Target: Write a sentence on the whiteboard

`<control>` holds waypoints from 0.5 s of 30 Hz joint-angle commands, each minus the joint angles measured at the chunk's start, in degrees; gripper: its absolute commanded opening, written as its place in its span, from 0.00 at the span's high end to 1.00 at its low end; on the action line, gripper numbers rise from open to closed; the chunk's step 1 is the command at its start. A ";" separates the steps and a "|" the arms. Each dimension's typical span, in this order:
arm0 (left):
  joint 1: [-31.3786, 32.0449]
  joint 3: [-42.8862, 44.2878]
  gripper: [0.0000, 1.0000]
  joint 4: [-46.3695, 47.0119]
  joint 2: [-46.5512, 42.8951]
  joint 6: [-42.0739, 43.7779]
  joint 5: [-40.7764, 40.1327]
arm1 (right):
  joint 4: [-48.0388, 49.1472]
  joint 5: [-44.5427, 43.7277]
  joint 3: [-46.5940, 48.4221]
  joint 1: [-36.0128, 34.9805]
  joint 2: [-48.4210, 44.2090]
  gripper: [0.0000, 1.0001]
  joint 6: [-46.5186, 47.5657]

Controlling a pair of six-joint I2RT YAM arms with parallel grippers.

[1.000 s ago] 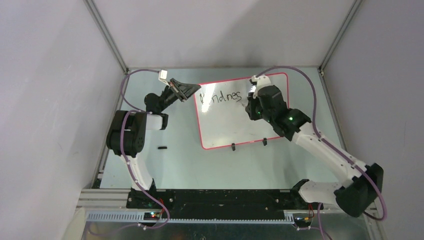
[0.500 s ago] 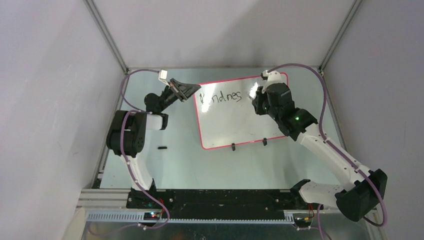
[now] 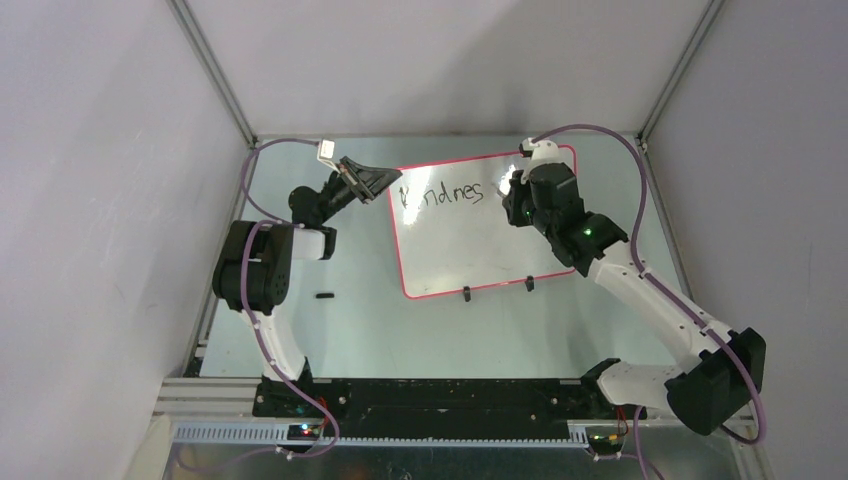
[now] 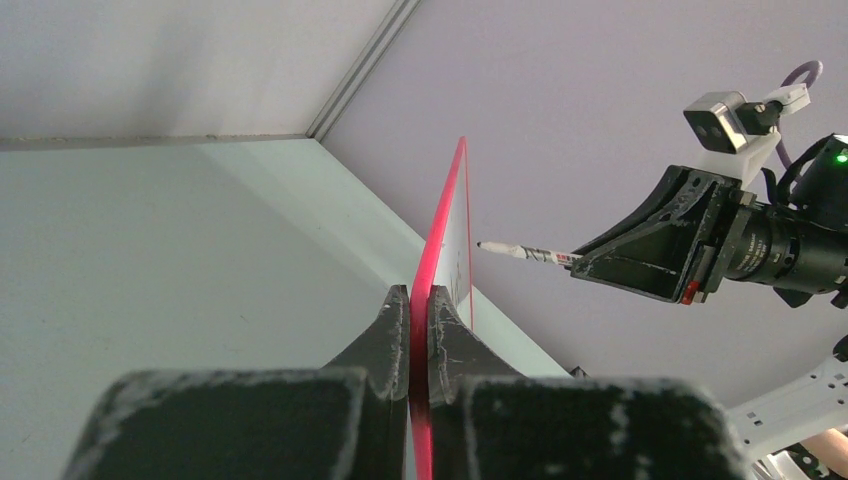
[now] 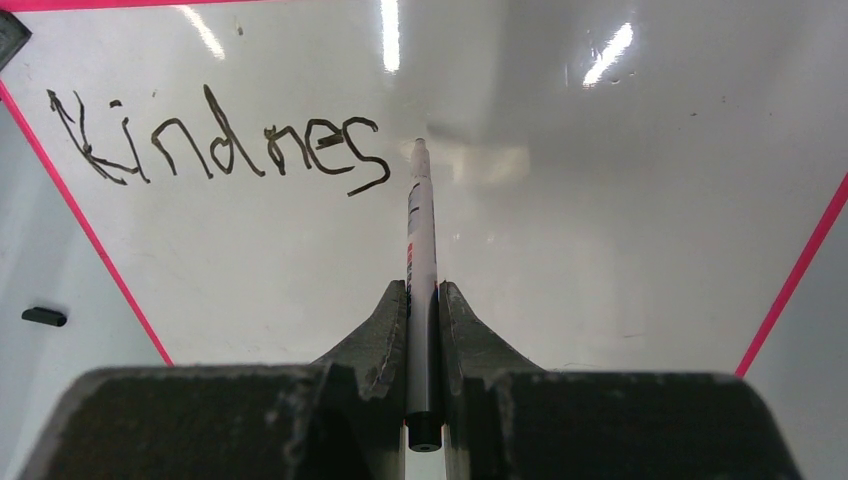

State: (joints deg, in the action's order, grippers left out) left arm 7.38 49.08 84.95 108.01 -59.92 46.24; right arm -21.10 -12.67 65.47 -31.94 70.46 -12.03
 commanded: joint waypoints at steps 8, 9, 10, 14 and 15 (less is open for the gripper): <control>0.29 0.66 1.00 2.64 -1.50 4.11 0.71 | 2.81 -0.80 0.14 0.66 1.09 1.00 -0.95; 0.28 0.66 1.00 2.63 -1.49 4.15 0.74 | 2.88 -0.85 0.11 0.66 1.13 1.00 -0.96; 0.27 0.62 1.00 2.65 -1.48 4.13 0.72 | 2.94 -0.82 0.14 0.70 1.27 1.00 -0.97; 0.24 0.61 1.00 2.62 -1.53 4.18 0.78 | 2.83 -1.05 0.32 0.74 1.95 1.00 -1.07; 0.26 0.65 1.00 2.64 -1.51 4.17 0.83 | 2.85 -1.27 0.39 0.74 2.20 1.00 -1.07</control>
State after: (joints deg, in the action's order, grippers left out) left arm 7.38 49.08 84.95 108.01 -59.90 46.24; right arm -20.64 -12.67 65.47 -31.46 71.99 -12.40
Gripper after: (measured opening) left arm 0.045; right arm 0.148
